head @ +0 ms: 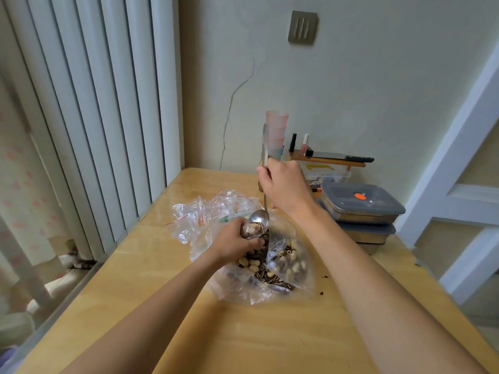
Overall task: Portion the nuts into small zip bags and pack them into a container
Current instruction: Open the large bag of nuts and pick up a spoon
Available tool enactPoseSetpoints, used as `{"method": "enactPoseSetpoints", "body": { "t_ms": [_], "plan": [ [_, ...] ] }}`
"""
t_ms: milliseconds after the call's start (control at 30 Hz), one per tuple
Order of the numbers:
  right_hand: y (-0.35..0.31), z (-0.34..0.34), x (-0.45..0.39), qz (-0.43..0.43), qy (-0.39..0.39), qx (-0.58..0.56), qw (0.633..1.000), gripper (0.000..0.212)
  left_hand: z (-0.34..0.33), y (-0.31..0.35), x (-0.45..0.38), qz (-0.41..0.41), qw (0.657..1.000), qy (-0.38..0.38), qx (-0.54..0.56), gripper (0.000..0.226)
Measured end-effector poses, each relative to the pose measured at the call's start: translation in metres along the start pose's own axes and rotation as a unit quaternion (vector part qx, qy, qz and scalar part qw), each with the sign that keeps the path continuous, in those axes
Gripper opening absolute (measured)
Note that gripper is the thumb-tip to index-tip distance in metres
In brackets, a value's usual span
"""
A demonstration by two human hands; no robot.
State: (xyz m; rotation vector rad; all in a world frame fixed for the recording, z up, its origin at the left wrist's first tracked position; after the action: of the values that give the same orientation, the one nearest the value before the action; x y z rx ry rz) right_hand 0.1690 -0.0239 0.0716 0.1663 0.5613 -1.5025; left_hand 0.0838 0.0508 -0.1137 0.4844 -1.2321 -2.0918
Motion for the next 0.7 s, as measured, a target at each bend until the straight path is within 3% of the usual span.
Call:
{"method": "enactPoseSetpoints", "body": {
  "t_ms": [333,700],
  "plan": [
    [-0.037,0.011,0.003,0.106,0.033,0.044,0.993,0.027,0.003,0.007,0.003,-0.028,0.999,0.029,-0.004,0.044],
    [-0.046,0.021,0.009,0.136,0.084,0.047,0.986,0.019,0.004,0.010,0.004,-0.030,0.998,0.046,0.013,0.040]
  ]
}}
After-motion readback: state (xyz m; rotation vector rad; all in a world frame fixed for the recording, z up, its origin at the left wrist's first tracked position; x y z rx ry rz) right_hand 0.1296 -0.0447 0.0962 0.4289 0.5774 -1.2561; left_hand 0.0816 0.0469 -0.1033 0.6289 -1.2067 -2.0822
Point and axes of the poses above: each hand's wrist, its own x-axis away from the middle knuckle, its own z-axis out of the back of the hand, y = z × x, the point moved 8 cm from there along -x, towards the middle knuckle, and after that the axes turned 14 degrees about -y, right-handed, at the moved point
